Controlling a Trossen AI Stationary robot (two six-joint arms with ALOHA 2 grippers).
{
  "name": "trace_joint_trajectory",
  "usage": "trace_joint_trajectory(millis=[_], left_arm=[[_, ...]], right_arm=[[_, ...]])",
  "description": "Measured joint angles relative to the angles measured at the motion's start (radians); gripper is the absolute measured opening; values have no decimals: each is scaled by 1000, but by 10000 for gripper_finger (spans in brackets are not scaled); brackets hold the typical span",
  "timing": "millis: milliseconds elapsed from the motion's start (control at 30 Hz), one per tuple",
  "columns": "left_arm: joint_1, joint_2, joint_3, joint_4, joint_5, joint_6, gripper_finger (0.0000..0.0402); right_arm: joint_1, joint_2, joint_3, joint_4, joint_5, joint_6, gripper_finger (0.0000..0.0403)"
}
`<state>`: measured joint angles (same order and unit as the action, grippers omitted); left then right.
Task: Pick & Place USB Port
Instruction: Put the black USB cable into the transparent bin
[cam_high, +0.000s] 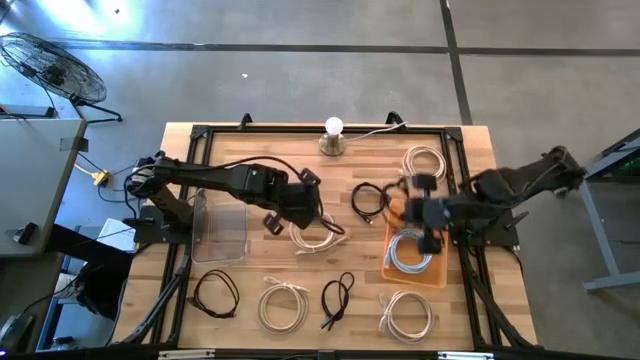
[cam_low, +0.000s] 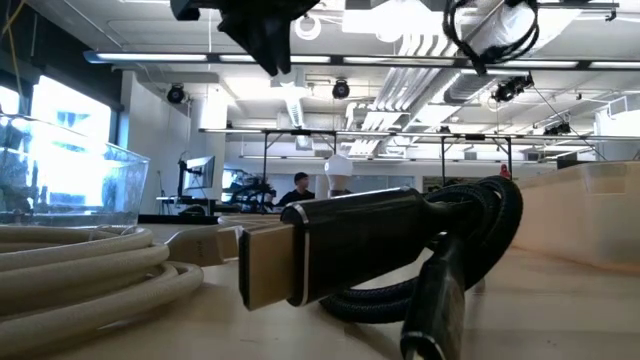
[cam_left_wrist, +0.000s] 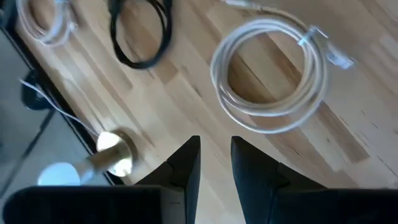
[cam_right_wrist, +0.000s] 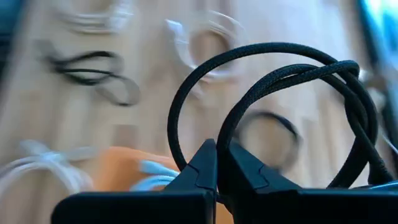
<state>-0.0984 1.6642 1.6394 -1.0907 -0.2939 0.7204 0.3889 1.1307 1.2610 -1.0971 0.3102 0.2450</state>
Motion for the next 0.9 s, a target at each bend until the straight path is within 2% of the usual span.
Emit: trace_joint_trajectory(millis=[100, 200, 400, 700, 800, 900], left_arm=[[-1, 0, 0, 29, 5, 21, 87], [0, 0, 0, 67, 58, 55, 87], [-8, 0, 0, 138, 70, 127, 87], [-7, 0, 0, 201, 59, 169, 87], [-7, 0, 0, 228, 105, 191, 87], [-7, 0, 0, 265, 210, 239, 87]], right_arm=[[93, 4, 0, 58, -23, -24, 5], [166, 7, 0, 106, -25, -42, 5], [261, 8, 0, 114, 55, -20, 5], [308, 8, 0, 106, 104, 33, 5], [308, 8, 0, 115, 101, 35, 5], [308, 9, 0, 136, 79, 24, 5]])
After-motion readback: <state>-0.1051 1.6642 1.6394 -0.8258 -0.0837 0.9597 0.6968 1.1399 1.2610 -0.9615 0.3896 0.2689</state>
